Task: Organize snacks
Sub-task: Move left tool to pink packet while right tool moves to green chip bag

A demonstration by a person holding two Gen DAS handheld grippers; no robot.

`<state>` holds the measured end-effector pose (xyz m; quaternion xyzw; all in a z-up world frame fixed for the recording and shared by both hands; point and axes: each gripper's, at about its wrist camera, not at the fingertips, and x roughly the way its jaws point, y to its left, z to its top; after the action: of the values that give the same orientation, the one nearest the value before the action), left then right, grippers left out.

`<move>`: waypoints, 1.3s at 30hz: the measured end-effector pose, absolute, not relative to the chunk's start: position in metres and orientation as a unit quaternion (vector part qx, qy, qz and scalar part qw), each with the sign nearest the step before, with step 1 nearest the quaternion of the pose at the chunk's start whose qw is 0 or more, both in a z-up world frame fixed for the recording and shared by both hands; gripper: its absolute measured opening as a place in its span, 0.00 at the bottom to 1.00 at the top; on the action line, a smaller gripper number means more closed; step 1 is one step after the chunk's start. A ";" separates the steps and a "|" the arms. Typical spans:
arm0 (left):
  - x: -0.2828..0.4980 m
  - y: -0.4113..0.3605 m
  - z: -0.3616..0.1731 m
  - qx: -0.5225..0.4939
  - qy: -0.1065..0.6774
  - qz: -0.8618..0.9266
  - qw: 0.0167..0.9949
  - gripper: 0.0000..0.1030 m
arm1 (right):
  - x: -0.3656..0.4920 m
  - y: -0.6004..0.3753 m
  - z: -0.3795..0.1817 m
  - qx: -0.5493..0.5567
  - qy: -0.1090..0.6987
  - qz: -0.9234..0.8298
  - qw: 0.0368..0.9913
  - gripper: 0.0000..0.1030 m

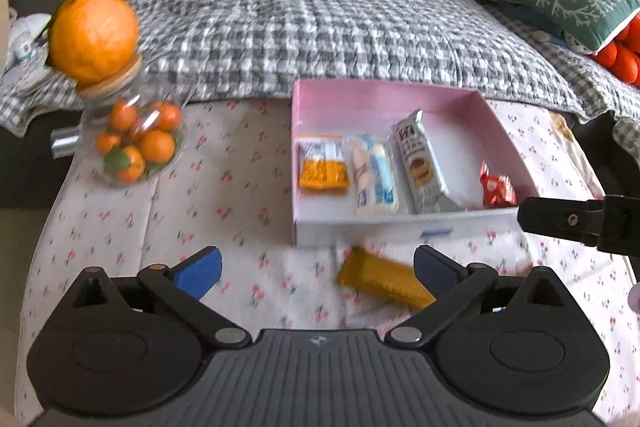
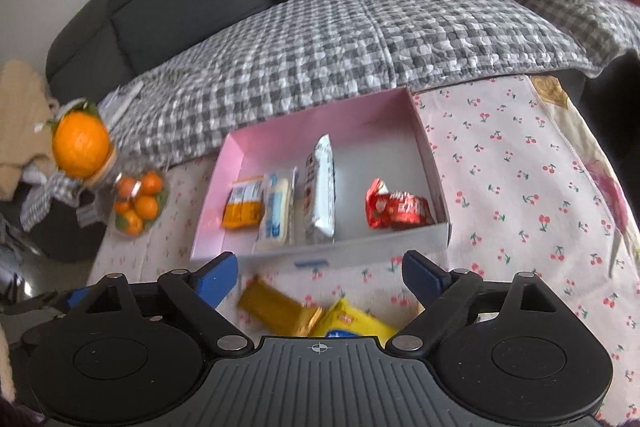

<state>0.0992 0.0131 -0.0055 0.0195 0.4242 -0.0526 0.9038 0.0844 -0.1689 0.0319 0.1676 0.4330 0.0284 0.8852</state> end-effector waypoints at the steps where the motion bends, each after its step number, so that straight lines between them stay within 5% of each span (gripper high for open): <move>1: 0.095 0.016 -0.006 0.017 0.425 -0.051 0.903 0.99 | 0.081 -0.167 0.033 0.161 0.435 0.030 0.885 0.89; 23: 0.036 0.060 -0.035 0.029 0.444 -0.066 0.893 0.99 | 0.016 -0.133 0.008 0.102 0.496 0.116 0.854 0.89; 39: 0.005 0.053 -0.066 0.042 0.408 -0.133 0.902 0.93 | -0.014 -0.115 -0.016 0.028 0.442 0.178 0.879 0.89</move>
<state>0.0054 0.0531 -0.0656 0.0424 0.4077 -0.1327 0.9024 -0.0144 -0.1148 -0.0163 0.0277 0.4423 0.1778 0.8786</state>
